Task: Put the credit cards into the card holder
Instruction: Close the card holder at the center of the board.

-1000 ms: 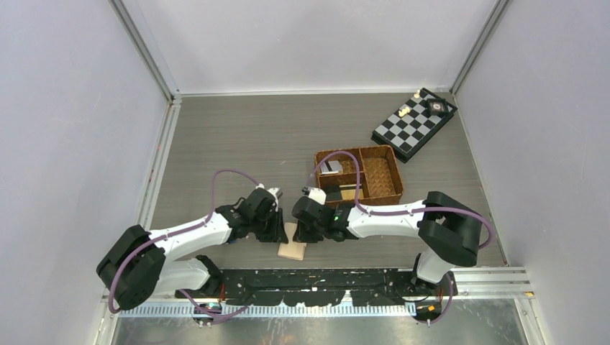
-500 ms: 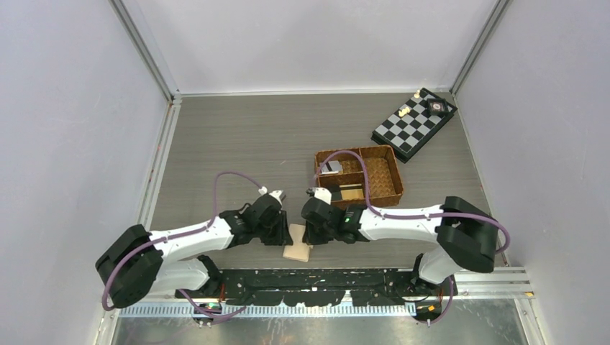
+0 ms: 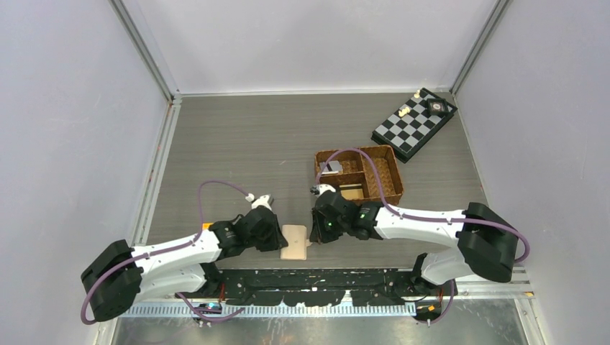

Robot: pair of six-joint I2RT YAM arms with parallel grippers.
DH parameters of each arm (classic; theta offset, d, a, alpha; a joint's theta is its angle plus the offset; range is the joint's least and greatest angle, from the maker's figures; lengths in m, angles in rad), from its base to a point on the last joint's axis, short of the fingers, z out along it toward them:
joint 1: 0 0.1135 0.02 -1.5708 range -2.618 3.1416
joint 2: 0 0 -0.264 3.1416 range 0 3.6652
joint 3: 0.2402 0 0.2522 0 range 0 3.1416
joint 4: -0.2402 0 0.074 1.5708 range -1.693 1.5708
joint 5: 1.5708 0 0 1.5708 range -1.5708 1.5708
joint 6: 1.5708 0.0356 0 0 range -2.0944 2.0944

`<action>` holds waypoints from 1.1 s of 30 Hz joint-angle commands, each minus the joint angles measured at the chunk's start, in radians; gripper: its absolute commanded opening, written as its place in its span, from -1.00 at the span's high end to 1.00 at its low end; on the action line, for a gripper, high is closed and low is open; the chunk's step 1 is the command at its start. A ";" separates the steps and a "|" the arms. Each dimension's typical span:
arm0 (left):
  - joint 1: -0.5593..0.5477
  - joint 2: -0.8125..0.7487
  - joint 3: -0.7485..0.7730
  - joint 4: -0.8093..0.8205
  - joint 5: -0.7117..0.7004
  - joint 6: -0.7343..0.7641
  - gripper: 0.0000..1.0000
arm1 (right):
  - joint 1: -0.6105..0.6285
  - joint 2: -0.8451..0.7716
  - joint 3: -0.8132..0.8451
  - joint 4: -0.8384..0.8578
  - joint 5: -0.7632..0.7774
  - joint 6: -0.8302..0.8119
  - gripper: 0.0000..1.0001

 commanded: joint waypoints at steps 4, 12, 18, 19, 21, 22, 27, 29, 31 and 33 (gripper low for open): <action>-0.013 0.013 0.009 -0.053 -0.074 -0.003 1.00 | -0.003 0.082 0.080 0.048 -0.070 -0.054 0.99; -0.016 0.026 0.017 -0.053 -0.068 0.007 1.00 | -0.002 0.115 0.101 0.083 -0.098 -0.057 0.99; -0.016 0.031 0.018 -0.053 -0.066 0.010 1.00 | -0.002 0.155 0.119 0.106 -0.110 -0.062 0.99; -0.016 0.031 0.019 -0.053 -0.066 0.010 1.00 | -0.003 0.163 0.123 0.106 -0.111 -0.063 0.99; -0.016 0.031 0.019 -0.055 -0.066 0.011 1.00 | -0.004 0.181 0.131 0.107 -0.116 -0.066 0.99; -0.016 0.031 0.019 -0.055 -0.066 0.011 1.00 | -0.004 0.188 0.134 0.110 -0.117 -0.066 0.99; -0.016 0.033 0.020 -0.056 -0.065 0.014 1.00 | -0.005 0.213 0.136 0.126 -0.127 -0.063 0.99; -0.016 0.034 0.019 -0.057 -0.065 0.014 1.00 | -0.008 0.217 0.135 0.132 -0.127 -0.062 0.99; -0.015 0.036 0.019 -0.056 -0.065 0.015 1.00 | -0.012 0.217 0.134 0.135 -0.126 -0.060 0.99; -0.016 0.037 0.020 -0.054 -0.065 0.014 1.00 | -0.014 0.221 0.131 0.146 -0.129 -0.058 0.99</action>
